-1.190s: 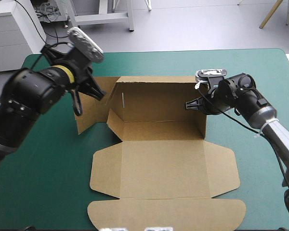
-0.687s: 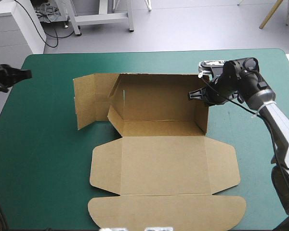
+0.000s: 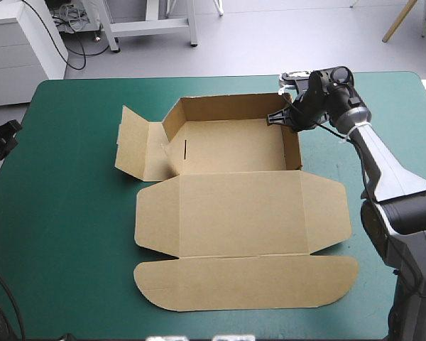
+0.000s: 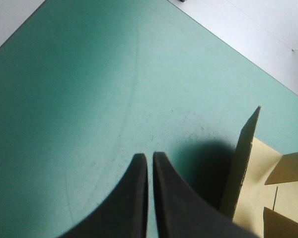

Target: Fold the box

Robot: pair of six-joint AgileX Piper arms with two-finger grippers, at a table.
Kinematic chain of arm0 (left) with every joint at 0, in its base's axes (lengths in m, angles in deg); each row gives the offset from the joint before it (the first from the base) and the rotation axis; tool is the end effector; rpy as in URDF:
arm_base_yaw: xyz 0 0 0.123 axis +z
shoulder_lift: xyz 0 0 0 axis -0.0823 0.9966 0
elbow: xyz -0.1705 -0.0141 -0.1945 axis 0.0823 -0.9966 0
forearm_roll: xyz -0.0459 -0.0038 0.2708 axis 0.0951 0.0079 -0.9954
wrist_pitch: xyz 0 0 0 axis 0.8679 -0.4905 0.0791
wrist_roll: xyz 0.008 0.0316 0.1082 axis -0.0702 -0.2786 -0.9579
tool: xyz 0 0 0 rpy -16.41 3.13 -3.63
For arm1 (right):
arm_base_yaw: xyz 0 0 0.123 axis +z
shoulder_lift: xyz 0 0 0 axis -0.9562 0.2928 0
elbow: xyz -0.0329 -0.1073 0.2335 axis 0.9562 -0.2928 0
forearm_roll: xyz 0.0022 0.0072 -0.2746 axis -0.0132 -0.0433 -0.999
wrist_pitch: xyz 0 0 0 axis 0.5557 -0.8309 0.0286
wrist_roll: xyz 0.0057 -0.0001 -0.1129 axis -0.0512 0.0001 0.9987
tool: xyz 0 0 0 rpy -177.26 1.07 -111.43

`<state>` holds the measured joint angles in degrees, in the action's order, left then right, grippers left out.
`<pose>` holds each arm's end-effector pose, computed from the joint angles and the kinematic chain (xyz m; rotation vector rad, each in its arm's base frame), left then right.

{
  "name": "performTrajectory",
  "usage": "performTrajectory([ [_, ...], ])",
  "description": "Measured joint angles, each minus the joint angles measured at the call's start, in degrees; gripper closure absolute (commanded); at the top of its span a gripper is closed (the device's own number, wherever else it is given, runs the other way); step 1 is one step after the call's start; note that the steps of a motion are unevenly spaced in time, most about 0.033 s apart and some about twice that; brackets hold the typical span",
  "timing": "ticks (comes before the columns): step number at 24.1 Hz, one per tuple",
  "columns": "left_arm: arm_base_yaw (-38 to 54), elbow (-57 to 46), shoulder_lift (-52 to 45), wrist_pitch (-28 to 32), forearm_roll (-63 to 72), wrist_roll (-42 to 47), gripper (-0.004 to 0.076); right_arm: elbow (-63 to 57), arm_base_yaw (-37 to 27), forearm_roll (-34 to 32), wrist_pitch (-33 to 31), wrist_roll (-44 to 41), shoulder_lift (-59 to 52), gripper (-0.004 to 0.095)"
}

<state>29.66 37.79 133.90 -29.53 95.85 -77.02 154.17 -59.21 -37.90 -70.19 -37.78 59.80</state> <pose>0.3002 0.1393 0.3321 -0.6904 2.1115 -0.3922 0.4541 0.1137 0.2643 -0.2453 2.6817 0.1220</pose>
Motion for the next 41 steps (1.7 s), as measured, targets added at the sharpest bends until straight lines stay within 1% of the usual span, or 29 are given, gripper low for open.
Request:
performTrajectory([
  [3, 0.0, 0.0, 0.0, 0.4, 0.0, 0.2, 0.0711, 1.4, 0.0, -0.4, 0.2, 0.4, 1.5, 0.0637],
  [5, 0.0, 0.0, 0.0, 0.4, 0.0, 0.3, 0.0711, 1.6, 0.0, -0.4, -1.0, 0.5, 2.3, 0.0495],
  [8, 0.0, 0.0, 0.0, 0.4, 0.0, 0.3, 0.0711, 1.9, 0.0, -0.2, -2.9, 0.7, 3.2, 0.0248],
  [9, 0.0, 0.0, 0.0, 0.4, 0.0, 0.3, 0.0711, 2.2, 0.0, -0.2, -3.4, 0.8, 3.4, 0.0184],
  [11, 0.0, 0.0, 0.0, 0.4, 0.0, 0.3, 0.0711, 3.2, 0.0, -0.3, -3.9, 0.8, 3.4, 0.0104],
  [17, 0.0, 0.0, 0.0, 0.5, -0.8, 0.6, 0.0711, 9.2, 0.0, 0.6, -4.3, -0.3, 2.8, 0.0102],
  [21, 0.0, 0.0, 0.0, 0.8, -0.9, 1.2, 0.0711, 10.6, 0.0, 0.7, -4.5, -1.3, -0.6, 0.0102],
  [28, 0.0, 0.0, 0.0, 1.0, -0.9, 2.3, 0.0714, 10.5, 0.0, -0.2, -5.2, -4.0, -11.2, 0.0102],
  [32, 0.0, 0.0, 0.0, 1.0, -1.0, 3.6, 0.0714, 5.3, 0.0, -1.3, -5.6, -5.1, -16.4, 0.0102],
  [37, 0.0, 0.0, 0.0, 1.0, -1.3, 4.4, 0.0714, 4.3, 0.0, -2.1, -5.6, -5.6, -14.7, 0.0102],
  [41, 0.0, 0.0, 0.0, 1.0, -1.5, 4.4, 0.0714, 4.2, 0.0, -0.8, -5.5, -5.6, -8.8, 0.0102],
])
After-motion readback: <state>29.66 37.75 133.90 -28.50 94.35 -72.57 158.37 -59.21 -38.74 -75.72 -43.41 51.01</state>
